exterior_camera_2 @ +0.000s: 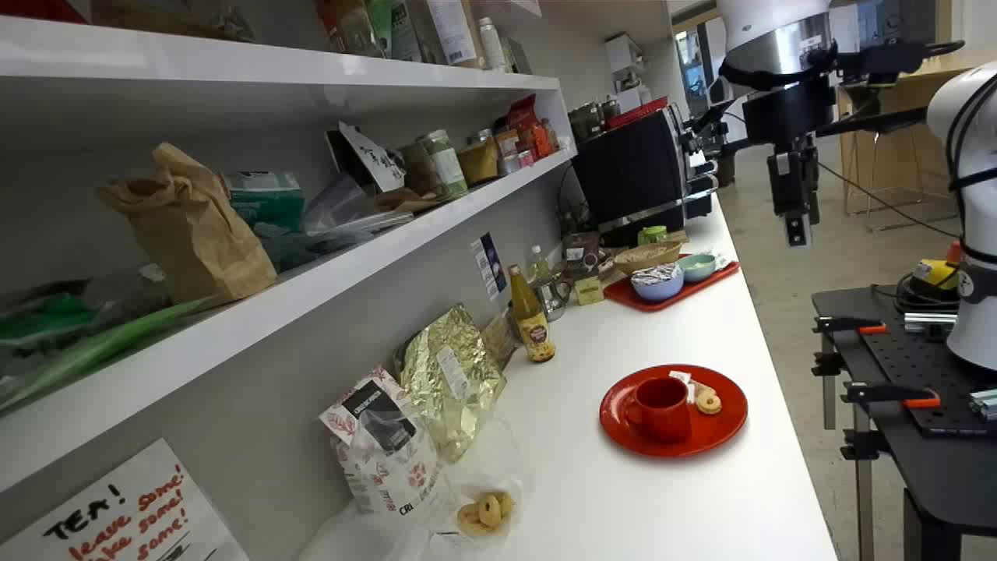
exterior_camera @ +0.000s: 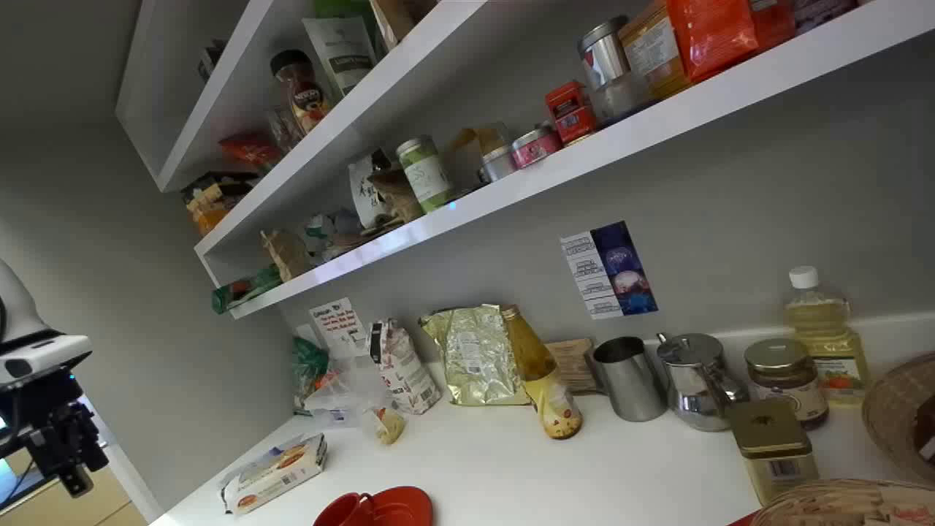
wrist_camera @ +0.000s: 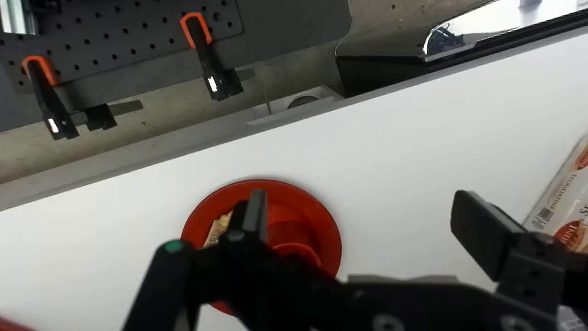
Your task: Remove the red cup from the plate
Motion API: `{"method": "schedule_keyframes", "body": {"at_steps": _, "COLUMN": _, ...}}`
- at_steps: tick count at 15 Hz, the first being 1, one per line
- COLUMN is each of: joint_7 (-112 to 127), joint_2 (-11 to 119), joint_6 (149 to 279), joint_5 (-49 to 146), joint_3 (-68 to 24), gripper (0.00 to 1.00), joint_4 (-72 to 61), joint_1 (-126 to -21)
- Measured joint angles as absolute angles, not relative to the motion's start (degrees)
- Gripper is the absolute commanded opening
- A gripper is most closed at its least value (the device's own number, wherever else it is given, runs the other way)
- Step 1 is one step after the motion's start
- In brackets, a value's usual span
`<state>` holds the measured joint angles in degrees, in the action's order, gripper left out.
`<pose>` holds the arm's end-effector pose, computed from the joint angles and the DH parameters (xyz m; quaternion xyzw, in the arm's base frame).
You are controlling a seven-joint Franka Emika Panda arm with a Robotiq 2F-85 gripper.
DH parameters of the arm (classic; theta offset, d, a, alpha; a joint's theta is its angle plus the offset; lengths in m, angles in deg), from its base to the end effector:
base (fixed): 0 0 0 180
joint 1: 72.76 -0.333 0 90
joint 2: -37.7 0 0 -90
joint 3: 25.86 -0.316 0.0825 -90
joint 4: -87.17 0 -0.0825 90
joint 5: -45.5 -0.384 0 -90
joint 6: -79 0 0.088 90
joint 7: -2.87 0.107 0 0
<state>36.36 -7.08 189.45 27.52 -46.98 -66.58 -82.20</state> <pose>0.2708 0.1822 0.4465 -0.9912 0.1311 0.0067 0.0176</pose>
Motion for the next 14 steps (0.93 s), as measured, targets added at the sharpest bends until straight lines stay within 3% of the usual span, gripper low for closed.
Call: {"method": "schedule_keyframes", "body": {"at_steps": 14, "joint_7": 36.4, "joint_2": -7.1, "joint_6": 190.1, "joint_5": 27.5, "joint_3": -46.7, "gripper": 1.0, "joint_4": -66.1, "joint_1": -82.0}}
